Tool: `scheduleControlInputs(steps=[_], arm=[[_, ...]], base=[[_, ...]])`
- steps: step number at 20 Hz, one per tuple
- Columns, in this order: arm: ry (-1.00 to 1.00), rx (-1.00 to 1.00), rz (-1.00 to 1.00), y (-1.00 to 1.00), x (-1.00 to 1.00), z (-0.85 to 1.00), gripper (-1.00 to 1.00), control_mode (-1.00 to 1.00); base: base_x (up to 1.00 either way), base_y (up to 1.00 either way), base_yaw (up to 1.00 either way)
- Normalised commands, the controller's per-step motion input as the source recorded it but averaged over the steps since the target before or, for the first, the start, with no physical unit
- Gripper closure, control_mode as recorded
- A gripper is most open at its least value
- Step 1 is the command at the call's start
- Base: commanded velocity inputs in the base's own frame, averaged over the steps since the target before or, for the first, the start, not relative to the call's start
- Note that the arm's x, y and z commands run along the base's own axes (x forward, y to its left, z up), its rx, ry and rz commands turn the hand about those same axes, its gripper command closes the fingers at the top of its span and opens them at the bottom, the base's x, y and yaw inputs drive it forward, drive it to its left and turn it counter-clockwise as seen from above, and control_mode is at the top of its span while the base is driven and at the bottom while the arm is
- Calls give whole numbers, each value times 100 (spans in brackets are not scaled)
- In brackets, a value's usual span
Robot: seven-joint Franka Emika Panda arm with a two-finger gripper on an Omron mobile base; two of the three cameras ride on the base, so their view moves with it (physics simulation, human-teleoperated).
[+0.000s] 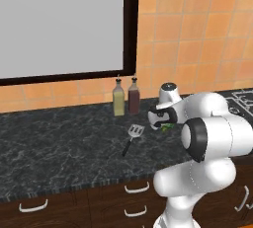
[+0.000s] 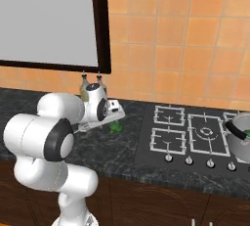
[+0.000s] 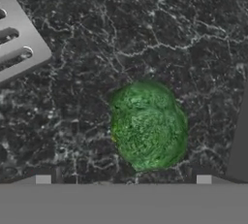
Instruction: Put the broccoli and broccoli in the pot. Retrieve the spatula and lightly stir the vegetables in the pot.
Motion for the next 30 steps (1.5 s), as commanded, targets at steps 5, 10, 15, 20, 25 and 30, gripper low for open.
scheduleControlInputs(steps=[5,10,15,20,25,30], arm=[[0,-2,0,0,16,-21,-100,-100],[0,0,0,0,23,-13,-100,-100],[0,0,0,0,29,-19,-100,-100],[0,-1,0,-5,16,-34,-100,-100],[6,-7,0,-14,5,-60,100,-100],[1,0,0,-11,0,-16,100,-100]], base=[[0,0,0],[0,0,0],[0,0,0],[0,0,0],[0,0,0],[0,0,0]])
